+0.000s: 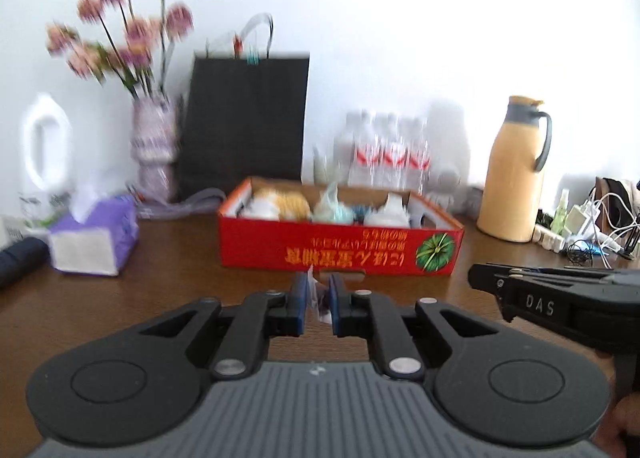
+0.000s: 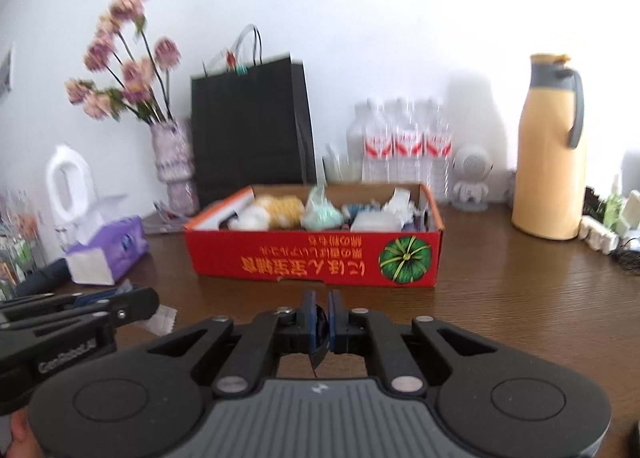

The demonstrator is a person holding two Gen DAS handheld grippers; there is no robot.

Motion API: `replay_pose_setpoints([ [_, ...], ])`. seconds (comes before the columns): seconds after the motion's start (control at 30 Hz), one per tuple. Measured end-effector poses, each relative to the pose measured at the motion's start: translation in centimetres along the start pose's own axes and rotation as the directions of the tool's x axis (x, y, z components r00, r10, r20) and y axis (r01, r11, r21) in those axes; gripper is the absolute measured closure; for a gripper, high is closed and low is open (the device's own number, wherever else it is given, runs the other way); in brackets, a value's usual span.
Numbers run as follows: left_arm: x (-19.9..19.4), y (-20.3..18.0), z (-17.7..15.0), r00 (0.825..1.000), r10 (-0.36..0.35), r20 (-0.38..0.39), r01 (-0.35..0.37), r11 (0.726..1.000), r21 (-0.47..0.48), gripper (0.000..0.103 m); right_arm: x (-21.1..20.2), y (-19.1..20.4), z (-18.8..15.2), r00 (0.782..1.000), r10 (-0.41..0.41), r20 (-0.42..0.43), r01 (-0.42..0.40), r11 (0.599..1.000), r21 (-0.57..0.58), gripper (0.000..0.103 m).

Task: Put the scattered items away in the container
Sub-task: 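Carry the wrapper and black clip up over the cardboard box with both tools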

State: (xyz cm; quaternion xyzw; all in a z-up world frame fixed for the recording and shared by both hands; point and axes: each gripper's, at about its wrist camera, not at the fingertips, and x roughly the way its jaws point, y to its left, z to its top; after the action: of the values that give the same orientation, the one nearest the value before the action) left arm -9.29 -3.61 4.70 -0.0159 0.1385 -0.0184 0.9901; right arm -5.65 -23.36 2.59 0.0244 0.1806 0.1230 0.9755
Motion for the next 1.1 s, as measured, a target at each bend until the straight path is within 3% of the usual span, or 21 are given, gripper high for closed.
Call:
replay_pose_setpoints([
  [0.33,-6.6,-0.6,-2.4,0.997,0.005,0.075,-0.007,0.999,0.031,0.091,-8.7,-0.4,-4.2,0.988,-0.043,0.148,0.046,0.999,-0.015,0.098],
  [0.53,-7.4,-0.1,-1.9,0.991,0.022,0.133,-0.022,1.0,0.001,0.091,-10.3,-0.5,-3.8,0.979,-0.051,0.2,0.054,0.999,-0.007,0.098],
  [0.73,-4.0,0.3,0.4,0.992,0.024,0.124,-0.022,1.0,-0.013,0.091,-7.4,-0.3,-1.5,0.979,-0.033,0.201,0.036,0.999,-0.011,0.098],
  [0.9,2.0,0.7,5.4,0.982,0.008,0.191,-0.005,1.0,-0.015,0.091,-2.5,-1.2,2.4,0.979,-0.036,0.201,0.037,0.999,0.0,0.098],
  [1.1,10.1,0.6,11.7,0.975,-0.007,0.222,0.009,1.0,-0.01,0.091,4.0,-2.5,9.8,0.944,-0.083,0.32,0.092,0.996,-0.014,0.098],
])
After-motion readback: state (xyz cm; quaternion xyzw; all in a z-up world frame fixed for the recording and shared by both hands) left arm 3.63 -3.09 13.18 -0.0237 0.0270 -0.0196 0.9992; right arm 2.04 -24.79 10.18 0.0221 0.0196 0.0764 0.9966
